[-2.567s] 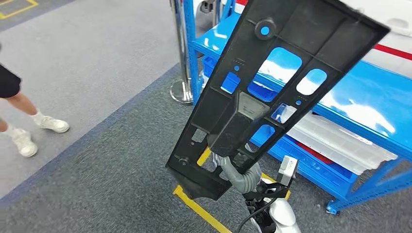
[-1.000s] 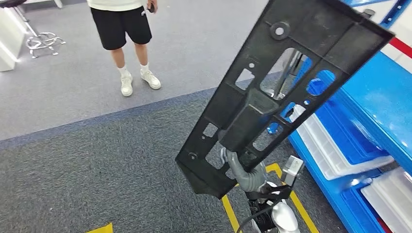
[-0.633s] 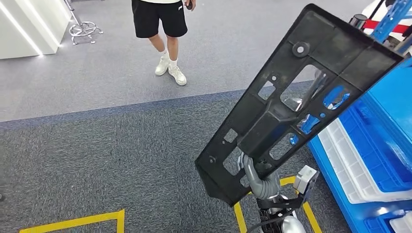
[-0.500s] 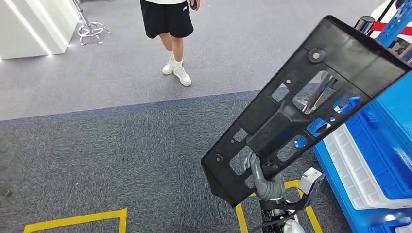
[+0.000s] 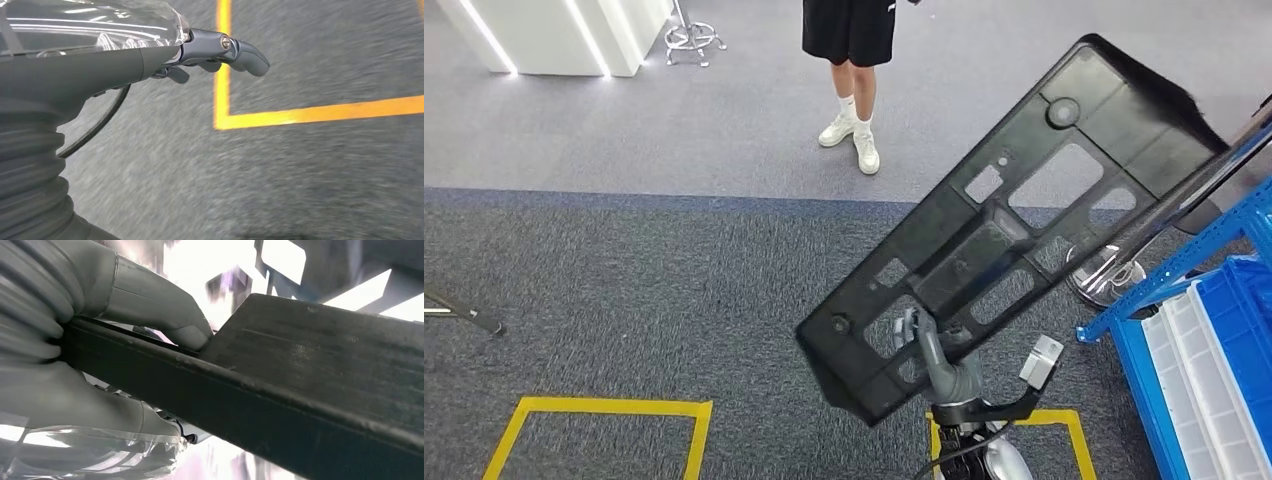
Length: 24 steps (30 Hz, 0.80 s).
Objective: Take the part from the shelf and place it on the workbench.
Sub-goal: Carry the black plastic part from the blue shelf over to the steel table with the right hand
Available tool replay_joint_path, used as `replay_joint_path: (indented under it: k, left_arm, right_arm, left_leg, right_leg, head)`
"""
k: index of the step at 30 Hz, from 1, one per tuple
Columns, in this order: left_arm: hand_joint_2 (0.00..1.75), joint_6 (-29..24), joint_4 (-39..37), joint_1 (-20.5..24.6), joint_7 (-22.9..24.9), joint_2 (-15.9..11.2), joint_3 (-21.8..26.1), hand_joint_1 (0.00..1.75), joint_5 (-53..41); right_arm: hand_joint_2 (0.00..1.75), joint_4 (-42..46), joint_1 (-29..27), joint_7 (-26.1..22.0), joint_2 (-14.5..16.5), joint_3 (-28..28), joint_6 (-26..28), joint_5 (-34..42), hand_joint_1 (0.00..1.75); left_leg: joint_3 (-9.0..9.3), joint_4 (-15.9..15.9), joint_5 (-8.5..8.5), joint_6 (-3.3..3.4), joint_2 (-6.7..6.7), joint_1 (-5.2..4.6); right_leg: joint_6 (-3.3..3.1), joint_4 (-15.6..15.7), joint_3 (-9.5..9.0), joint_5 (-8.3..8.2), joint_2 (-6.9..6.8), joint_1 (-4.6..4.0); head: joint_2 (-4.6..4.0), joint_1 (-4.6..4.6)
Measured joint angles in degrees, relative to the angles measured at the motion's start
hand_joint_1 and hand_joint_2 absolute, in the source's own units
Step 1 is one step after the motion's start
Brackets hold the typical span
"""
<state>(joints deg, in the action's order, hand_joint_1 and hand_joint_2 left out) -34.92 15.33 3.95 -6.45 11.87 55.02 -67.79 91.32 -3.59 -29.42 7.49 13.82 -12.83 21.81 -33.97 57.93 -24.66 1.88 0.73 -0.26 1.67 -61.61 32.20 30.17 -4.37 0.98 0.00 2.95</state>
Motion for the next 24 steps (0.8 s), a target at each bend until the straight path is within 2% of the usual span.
replay_joint_path:
  k: [2,3,4,5,6,7,8,9,10,11,12,13,14,15,17,18,19,20,21,22,24]
  left_arm:
    - [1.75,1.31,-0.58,0.35,1.49,-0.24,0.96,0.0,-0.34]
    - [1.75,1.85,-0.84,0.53,2.07,-0.36,1.34,0.0,-0.5]
    - [1.75,2.27,-1.07,0.62,2.49,-0.47,1.69,0.0,-0.58]
    - [1.75,2.66,-1.25,0.65,2.79,-0.57,2.0,0.0,-0.62]
    - [1.75,3.34,-1.43,0.68,3.14,-0.69,2.25,0.0,-0.58]
    - [1.75,4.5,-1.59,0.72,3.73,-0.84,2.49,0.0,-0.46]
    - [1.75,6.12,-1.74,0.81,4.51,-0.98,2.78,0.0,-0.2]
    - [1.75,8.06,-1.87,0.91,5.38,-1.17,3.11,0.0,0.2]
    - [1.75,10.13,-1.96,0.99,6.17,-1.39,3.52,0.0,0.76]
    - [1.75,12.25,-2.03,1.0,6.78,-1.64,4.02,0.0,1.53]
    - [1.75,14.37,-2.07,0.97,7.25,-2.01,4.61,0.0,2.38]
    - [1.75,16.37,-2.12,0.93,7.59,-2.41,5.29,0.0,3.2]
    - [1.75,17.96,-2.16,0.89,7.89,-2.82,5.93,0.0,3.87]
    - [1.75,19.05,-2.19,0.93,8.11,-3.2,6.46,0.0,4.28]
    - [1.75,19.97,-2.2,1.11,8.32,-3.71,7.21,0.0,4.6]
    - [1.75,20.25,-2.2,1.2,8.39,-3.89,7.5,0.0,4.73]
    - [1.75,20.63,-2.2,1.22,8.49,-4.05,7.79,0.0,4.92]
    - [1.75,21.19,-2.2,1.18,8.63,-4.2,8.08,0.0,5.23]
    - [1.75,22.01,-2.2,1.11,8.78,-4.4,8.43,0.0,5.67]
    - [1.75,22.99,-2.2,1.05,8.89,-4.71,8.83,0.0,6.19]
    - [1.75,25.2,-2.2,1.09,8.93,-5.44,9.76,0.0,7.54]
  right_arm:
    - [1.75,-1.56,1.04,0.19,-0.25,0.97,-6.17,3.2,1.75]
    - [1.75,-2.32,1.39,0.2,-0.41,1.35,-7.79,3.97,1.75]
    - [1.75,-3.05,1.67,0.2,-0.58,1.65,-8.72,4.41,1.75]
    - [1.75,-3.64,1.91,0.2,-0.69,1.89,-9.19,4.64,1.75]
    - [1.75,-4.13,2.15,0.19,-0.78,2.1,-9.55,4.84,1.75]
    - [1.75,-4.5,2.42,0.13,-0.82,2.25,-10.05,4.98,1.75]
    - [1.75,-4.83,2.74,0.02,-0.85,2.37,-10.7,5.07,1.75]
    - [1.75,-5.14,3.05,-0.15,-0.89,2.46,-11.52,5.09,1.75]
    - [1.75,-5.4,3.33,-0.34,-0.91,2.5,-12.31,5.02,1.75]
    - [1.75,-5.66,3.62,-0.48,-0.93,2.52,-13.04,4.89,1.75]
    - [1.75,-5.87,3.98,-0.57,-0.94,2.53,-13.73,4.73,1.75]
    - [1.75,-6.02,4.42,-0.59,-0.92,2.53,-14.28,4.59,1.75]
    - [1.75,-6.13,4.88,-0.6,-0.89,2.53,-14.73,4.48,1.75]
    - [1.75,-6.18,5.27,-0.6,-0.85,2.53,-15.08,4.42,1.75]
    - [1.75,-6.29,5.62,-0.64,-0.81,2.52,-15.4,4.38,1.75]
    - [1.75,-6.39,5.64,-0.63,-0.81,2.52,-15.47,4.37,1.75]
    - [1.75,-6.5,5.64,-0.6,-0.82,2.53,-15.56,4.3,1.75]
    - [1.75,-6.58,5.64,-0.55,-0.82,2.53,-15.71,4.12,1.75]
    - [1.75,-6.58,5.64,-0.48,-0.81,2.53,-15.95,3.8,1.75]
    - [1.75,-6.5,5.62,-0.4,-0.78,2.52,-16.27,3.39,1.75]
    - [1.75,-6.05,5.56,-0.09,-0.69,2.46,-17.01,2.51,1.75]
  left_leg:
    - [0.12,-0.25,0.26,0.44,-1.36,0.12]
    - [0.1,-0.22,0.27,0.55,-2.18,0.08]
    - [0.11,-0.16,0.26,0.58,-3.11,0.04]
    - [0.13,-0.03,0.21,0.56,-4.07,0.02]
    - [0.16,0.15,0.14,0.46,-5.04,0.02]
    - [0.16,0.39,0.02,0.31,-5.94,0.05]
    - [0.05,0.71,-0.15,0.07,-6.72,-0.02]
    - [-0.16,0.97,-0.27,-0.21,-7.43,-0.02]
    - [-0.4,1.14,-0.33,-0.53,-8.04,0.05]
    - [-0.66,1.2,-0.31,-0.89,-8.61,0.13]
    - [-0.9,1.13,-0.24,-1.27,-9.26,0.3]
    - [-1.01,1.23,-0.28,-1.55,-9.15,0.43]
    - [-1.3,1.9,-0.67,-1.8,-8.06,0.43]
    - [-2.07,3.62,-1.64,-2.05,-6.34,0.45]
    - [-5.26,10.32,-4.92,-2.57,-2.59,0.58]
    - [-7.21,14.07,-6.43,-2.84,-1.8,0.73]
    - [-8.58,16.58,-7.11,-3.05,-1.47,0.87]
    - [-8.98,17.19,-6.79,-3.2,-1.3,0.96]
    - [-8.09,15.35,-5.41,-3.26,-1.07,1.01]
    - [-6.25,11.78,-3.45,-3.25,-0.41,1.01]
    - [-2.42,4.29,-0.78,-2.69,2.31,0.65]
  right_leg:
    - [0.1,-6.85,3.26,3.45,3.11,0.19]
    - [0.13,-10.38,5.15,4.73,3.77,0.21]
    - [0.15,-12.52,6.5,5.0,4.07,0.21]
    - [0.15,-12.54,6.91,4.05,4.23,0.23]
    - [0.1,-10.4,6.28,2.08,4.51,0.28]
    - [0.02,-6.7,4.89,-0.35,5.26,0.37]
    - [-0.08,-3.01,3.44,-2.04,6.65,0.5]
    - [-0.16,-0.22,2.34,-3.07,7.86,0.61]
    - [-0.26,1.42,1.74,-3.37,8.77,0.6]
    - [-0.39,1.85,1.63,-3.12,9.05,0.53]
    - [-0.6,2.02,1.55,-3.18,8.48,0.47]
    - [-0.92,2.27,1.37,-3.27,7.79,0.45]
    - [-1.32,2.53,1.12,-3.32,7.07,0.51]
    - [-1.69,2.8,0.83,-3.34,6.23,0.55]
    - [-2.23,3.02,0.42,-3.13,4.47,0.38]
    - [-2.32,3.02,0.32,-2.99,3.53,0.27]
    - [-2.34,3.01,0.22,-2.84,2.6,0.2]
    - [-2.3,3.0,0.1,-2.68,1.71,0.16]
    - [-2.2,2.99,-0.08,-2.51,0.92,0.16]
    - [-2.05,2.99,-0.35,-2.3,0.16,0.15]
    - [-1.57,2.96,-0.88,-1.84,-1.15,-0.09]
  head:
    - [0.0,-0.04]
    - [0.0,-0.04]
    - [0.0,-0.05]
    - [0.0,-0.05]
    - [0.0,-0.06]
    - [0.0,-0.06]
    - [0.0,-0.06]
    - [0.01,-0.04]
    - [0.01,-0.04]
    - [0.01,-0.03]
    - [0.01,-0.02]
    - [0.0,-0.03]
    - [0.0,0.03]
    - [0.0,0.1]
    - [0.0,0.26]
    - [0.0,0.29]
    - [0.0,0.29]
    - [0.0,0.28]
    - [0.0,0.29]
    - [0.0,0.29]
    - [0.0,0.25]
